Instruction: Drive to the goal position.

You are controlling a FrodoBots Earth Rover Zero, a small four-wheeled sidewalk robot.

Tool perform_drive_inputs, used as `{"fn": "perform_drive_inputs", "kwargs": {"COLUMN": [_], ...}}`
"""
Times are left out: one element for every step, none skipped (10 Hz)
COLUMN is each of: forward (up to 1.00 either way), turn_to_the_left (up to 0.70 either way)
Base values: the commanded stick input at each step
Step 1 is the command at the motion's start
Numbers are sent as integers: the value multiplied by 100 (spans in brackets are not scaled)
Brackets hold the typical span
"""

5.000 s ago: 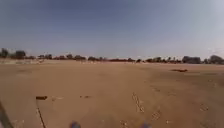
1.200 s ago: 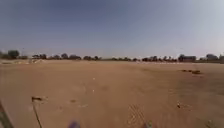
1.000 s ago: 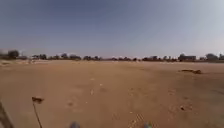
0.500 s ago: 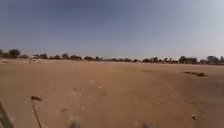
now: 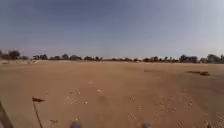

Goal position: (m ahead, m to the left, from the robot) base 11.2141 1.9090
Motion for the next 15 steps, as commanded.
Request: {"fn": "perform_drive_inputs", "kwargs": {"forward": [50,50,50,50,50,50,50,50,50,50,50,50,50,50,50], "turn_to_the_left": [0,0,0,16,30,43,23,16,10,3,0,0,0,0,0]}}
